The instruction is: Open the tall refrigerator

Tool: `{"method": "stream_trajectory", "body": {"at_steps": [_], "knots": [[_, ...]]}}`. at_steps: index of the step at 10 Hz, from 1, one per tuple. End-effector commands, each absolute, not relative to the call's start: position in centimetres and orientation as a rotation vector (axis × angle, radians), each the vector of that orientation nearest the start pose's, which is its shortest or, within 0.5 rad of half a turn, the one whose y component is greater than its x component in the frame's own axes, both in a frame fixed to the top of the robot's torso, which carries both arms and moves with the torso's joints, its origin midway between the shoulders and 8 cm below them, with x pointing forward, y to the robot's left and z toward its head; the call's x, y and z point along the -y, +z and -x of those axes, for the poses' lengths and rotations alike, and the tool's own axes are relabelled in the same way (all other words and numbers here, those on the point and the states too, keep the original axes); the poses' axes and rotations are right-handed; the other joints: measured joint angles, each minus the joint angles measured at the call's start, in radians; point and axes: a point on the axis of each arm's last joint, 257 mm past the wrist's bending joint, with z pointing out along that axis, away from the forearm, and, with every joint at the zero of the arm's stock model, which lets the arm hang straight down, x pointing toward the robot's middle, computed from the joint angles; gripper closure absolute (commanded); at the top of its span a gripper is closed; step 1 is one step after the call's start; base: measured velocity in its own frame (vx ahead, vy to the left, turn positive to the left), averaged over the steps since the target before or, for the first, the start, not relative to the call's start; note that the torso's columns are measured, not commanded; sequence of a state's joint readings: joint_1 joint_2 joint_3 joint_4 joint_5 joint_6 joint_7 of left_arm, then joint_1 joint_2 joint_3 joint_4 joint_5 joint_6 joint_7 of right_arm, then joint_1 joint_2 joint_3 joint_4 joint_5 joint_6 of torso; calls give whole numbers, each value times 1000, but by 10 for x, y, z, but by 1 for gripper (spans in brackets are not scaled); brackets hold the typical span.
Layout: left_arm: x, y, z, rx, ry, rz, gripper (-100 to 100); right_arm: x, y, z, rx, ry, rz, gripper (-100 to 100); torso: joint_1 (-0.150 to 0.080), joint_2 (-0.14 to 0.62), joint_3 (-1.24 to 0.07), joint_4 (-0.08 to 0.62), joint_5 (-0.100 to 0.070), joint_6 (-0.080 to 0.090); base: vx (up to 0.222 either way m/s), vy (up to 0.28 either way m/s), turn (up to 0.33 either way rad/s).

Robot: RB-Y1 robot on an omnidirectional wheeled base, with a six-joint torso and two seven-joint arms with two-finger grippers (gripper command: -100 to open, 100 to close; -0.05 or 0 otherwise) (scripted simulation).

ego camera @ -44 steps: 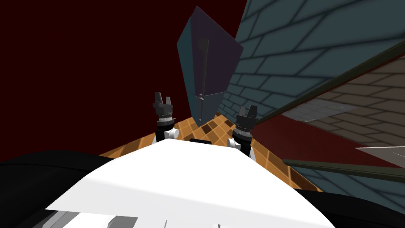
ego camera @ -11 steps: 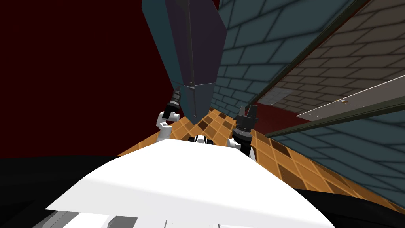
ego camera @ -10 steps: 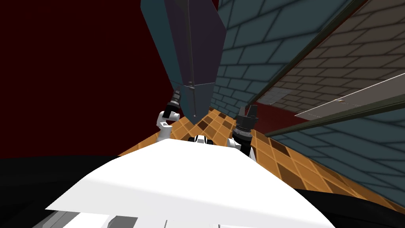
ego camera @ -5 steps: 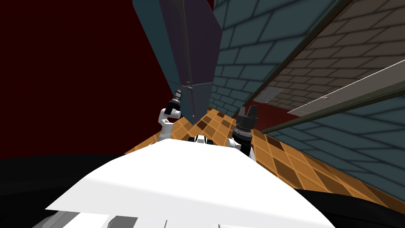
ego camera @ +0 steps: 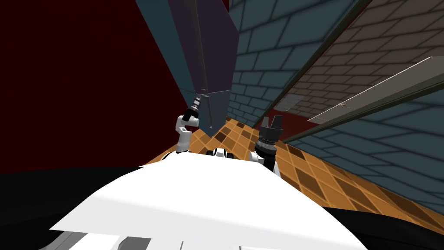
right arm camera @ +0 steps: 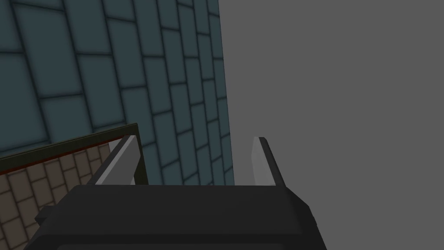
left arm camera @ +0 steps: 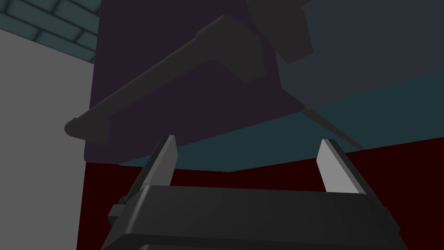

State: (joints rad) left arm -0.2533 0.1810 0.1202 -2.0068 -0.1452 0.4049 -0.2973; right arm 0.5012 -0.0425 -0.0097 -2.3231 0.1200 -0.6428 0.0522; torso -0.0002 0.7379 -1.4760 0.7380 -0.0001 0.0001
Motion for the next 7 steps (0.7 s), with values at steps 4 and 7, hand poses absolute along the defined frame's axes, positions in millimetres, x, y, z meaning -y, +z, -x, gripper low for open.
{"method": "stream_trajectory", "body": {"at_steps": [4,7], "knots": [[-291,25,-583,-1204,-704,739,-100,251,65,-311,-601,1215,-380,0,0,0,0,0,0,0,1,7,-75],[-297,18,-598,-1255,-651,778,-100,251,65,-311,-601,1215,-380,0,0,0,0,0,0,0,2,7,-78]]}}
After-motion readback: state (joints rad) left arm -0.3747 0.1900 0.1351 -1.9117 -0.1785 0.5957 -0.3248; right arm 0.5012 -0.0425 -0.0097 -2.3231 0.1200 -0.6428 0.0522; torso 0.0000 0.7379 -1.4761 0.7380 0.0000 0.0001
